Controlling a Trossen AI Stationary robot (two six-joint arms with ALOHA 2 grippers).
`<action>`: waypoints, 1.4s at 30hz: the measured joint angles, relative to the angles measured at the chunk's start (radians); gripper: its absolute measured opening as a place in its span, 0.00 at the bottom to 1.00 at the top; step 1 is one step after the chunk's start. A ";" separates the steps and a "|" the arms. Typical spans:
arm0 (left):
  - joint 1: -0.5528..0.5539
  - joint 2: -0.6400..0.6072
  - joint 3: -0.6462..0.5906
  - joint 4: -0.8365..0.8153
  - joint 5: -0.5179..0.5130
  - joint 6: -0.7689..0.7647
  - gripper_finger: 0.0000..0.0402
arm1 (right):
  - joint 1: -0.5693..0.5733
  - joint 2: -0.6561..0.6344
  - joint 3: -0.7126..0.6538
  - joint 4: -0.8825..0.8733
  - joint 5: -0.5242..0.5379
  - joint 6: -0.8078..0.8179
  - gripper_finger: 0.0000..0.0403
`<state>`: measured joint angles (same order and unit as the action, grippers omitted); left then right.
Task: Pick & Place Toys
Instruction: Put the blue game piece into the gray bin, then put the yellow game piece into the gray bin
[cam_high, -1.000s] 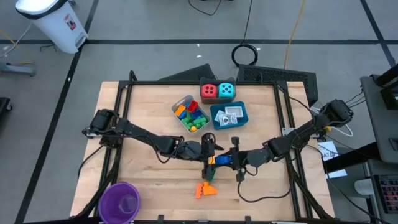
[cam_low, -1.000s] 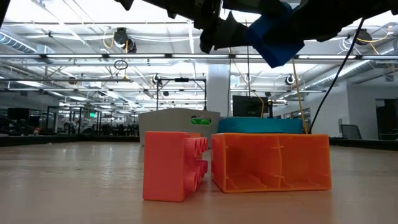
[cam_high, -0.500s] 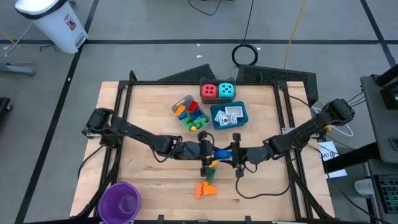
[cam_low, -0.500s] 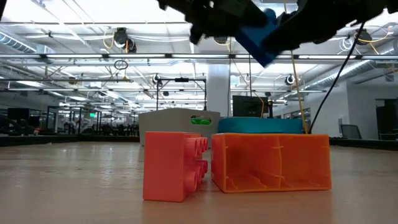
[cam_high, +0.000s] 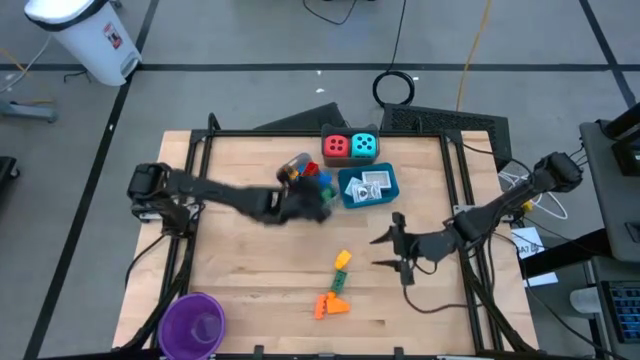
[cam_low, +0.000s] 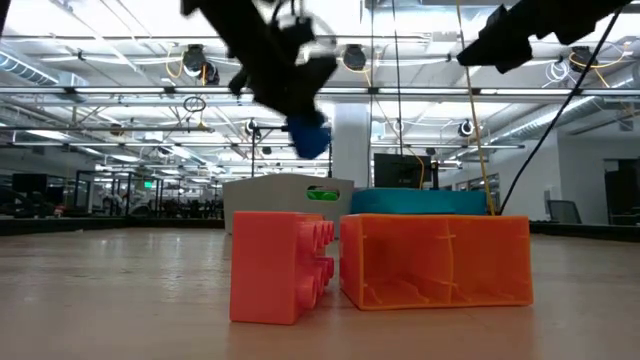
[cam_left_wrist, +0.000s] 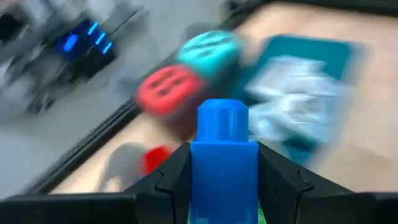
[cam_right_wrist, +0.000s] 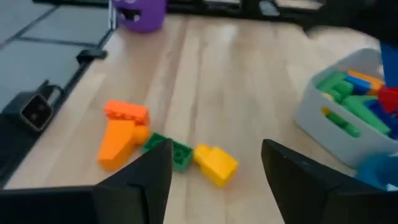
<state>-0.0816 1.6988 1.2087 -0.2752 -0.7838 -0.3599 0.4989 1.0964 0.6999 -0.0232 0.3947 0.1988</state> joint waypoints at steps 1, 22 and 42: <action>0.031 -0.002 -0.018 -0.008 0.014 -0.035 0.35 | 0.004 -0.010 -0.005 0.002 0.006 0.000 0.53; 0.210 -0.069 -0.119 -0.019 0.342 -0.115 0.94 | 0.006 -0.010 -0.069 0.127 0.022 -0.050 0.50; -0.257 -0.055 -0.119 0.231 0.395 -0.017 0.85 | 0.009 0.017 -0.068 0.149 -0.005 0.022 0.49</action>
<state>-0.3389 1.6440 1.0897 -0.0446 -0.3889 -0.3767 0.5079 1.1129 0.6317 0.1258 0.3899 0.2203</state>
